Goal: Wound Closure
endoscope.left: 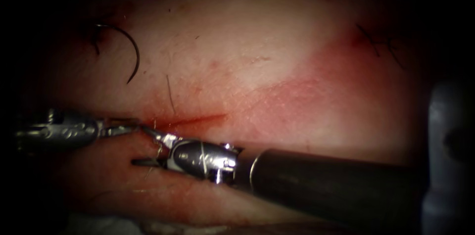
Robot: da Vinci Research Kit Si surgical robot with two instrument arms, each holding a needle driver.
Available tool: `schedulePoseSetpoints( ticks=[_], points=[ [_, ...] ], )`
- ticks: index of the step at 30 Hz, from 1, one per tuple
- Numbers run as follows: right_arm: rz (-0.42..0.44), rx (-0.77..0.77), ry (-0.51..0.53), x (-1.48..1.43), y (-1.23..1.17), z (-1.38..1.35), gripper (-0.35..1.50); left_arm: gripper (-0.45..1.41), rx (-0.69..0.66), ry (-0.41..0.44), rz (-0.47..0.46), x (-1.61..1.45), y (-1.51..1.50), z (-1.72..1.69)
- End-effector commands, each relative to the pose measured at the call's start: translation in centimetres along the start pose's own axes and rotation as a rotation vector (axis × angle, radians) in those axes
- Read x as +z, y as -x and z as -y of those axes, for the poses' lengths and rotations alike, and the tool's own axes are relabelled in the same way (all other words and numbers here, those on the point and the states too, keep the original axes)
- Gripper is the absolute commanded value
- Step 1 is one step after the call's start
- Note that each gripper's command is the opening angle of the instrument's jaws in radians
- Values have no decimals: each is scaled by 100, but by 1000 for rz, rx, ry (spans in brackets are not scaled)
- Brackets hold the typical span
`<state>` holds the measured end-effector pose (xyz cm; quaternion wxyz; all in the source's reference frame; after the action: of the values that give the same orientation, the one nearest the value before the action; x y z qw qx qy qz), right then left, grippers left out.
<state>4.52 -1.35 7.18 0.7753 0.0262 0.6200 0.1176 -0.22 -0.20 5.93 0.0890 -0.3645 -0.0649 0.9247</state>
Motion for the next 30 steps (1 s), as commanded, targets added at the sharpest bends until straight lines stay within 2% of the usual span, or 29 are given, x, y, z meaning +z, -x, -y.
schedulePoseSetpoints(
  ticks=[1,8,15,18,30],
  points=[
    [-5,3,-13,7,6,9,138,-45,-1,-1,0,17,8,5],
    [-12,2,-35,6,5,11,137,-45,21,-3,-15,54,29,34],
    [-74,-2,-48,9,2,12,132,-45,65,29,-69,110,47,28],
    [-147,28,-24,3,-1,9,132,-45,69,33,-76,119,58,25],
    [-198,110,183,-8,-6,-5,132,-45,79,37,-102,116,64,6]
  ],
)
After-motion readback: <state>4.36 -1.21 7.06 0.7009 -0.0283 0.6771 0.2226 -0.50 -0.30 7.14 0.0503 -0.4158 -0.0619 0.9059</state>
